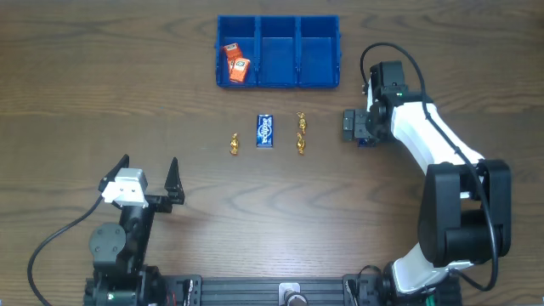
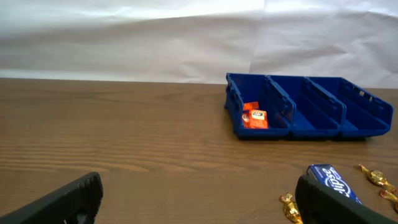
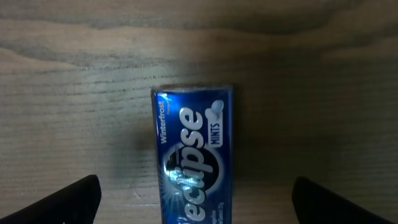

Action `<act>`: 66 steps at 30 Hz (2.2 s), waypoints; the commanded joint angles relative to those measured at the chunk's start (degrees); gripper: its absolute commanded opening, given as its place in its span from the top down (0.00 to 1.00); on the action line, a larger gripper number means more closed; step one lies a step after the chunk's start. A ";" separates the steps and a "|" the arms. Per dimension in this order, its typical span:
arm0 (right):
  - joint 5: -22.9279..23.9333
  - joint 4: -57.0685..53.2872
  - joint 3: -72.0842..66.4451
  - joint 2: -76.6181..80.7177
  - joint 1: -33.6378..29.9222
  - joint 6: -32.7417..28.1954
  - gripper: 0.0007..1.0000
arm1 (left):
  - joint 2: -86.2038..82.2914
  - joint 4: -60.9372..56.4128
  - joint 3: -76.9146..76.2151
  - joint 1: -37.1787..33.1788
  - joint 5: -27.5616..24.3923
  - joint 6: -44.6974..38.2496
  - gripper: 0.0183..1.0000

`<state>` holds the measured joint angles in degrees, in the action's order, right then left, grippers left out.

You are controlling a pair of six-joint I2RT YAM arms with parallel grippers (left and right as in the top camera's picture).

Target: Sort Candies Into Trays

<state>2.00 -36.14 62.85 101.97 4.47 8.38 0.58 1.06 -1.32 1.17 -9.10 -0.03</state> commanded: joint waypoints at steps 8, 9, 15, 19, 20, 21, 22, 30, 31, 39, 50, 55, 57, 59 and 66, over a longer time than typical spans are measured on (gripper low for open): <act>0.94 1.68 1.25 3.04 0.28 0.59 0.00 | -0.42 2.36 1.05 -0.31 -1.27 -0.20 0.01; 0.94 1.84 1.27 3.45 0.28 0.61 0.00 | -0.42 2.36 1.05 -0.31 -1.25 -0.20 0.00; 0.98 2.32 1.27 3.98 0.28 0.59 0.01 | -0.42 2.36 1.05 -0.31 -1.25 -0.20 0.00; 1.38 2.29 1.25 4.17 0.28 0.61 0.15 | -0.42 2.36 1.05 -0.31 -1.25 -0.20 0.00; 1.40 2.29 1.27 4.24 0.28 0.61 0.18 | -0.42 2.36 1.05 -0.31 -1.25 -0.20 0.00; 1.42 2.32 1.25 4.31 0.28 0.61 0.21 | -0.42 2.36 1.05 -0.31 -1.25 -0.20 0.00; 1.64 2.29 1.27 4.35 0.28 0.61 0.25 | -0.42 2.36 1.05 -0.31 -1.25 -0.20 0.00; 2.05 2.29 1.25 4.50 0.31 0.61 0.38 | -0.42 2.36 1.05 -0.31 -1.25 -0.20 0.01; 2.05 2.29 1.25 4.52 0.31 0.61 0.39 | -0.42 2.36 1.05 -0.31 -1.25 -0.20 0.00; 2.05 2.29 1.25 4.52 0.31 0.61 0.56 | -0.42 2.36 1.05 -0.31 -1.25 -0.20 0.00; 1.79 2.29 1.36 4.50 0.31 0.66 0.58 | -0.42 2.36 1.05 -0.31 -1.25 -0.20 0.00; 1.77 -2.16 5.22 4.44 0.37 0.83 0.60 | -0.42 2.36 1.05 -0.31 -1.25 -0.20 0.00; 1.79 -5.73 8.79 4.33 0.74 0.81 0.61 | -0.42 2.36 1.05 -0.31 -1.25 -0.20 0.01; 1.77 -9.38 13.22 4.17 1.53 0.83 0.62 | -0.42 2.36 1.05 -0.31 -1.25 -0.20 0.00; 1.88 -18.03 28.20 3.89 6.67 3.34 0.64 | -0.42 2.36 1.05 -0.31 -1.25 -0.20 0.00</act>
<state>3.49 -52.18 84.29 106.21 7.97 9.21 0.58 1.06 -1.32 1.17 -9.10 -0.03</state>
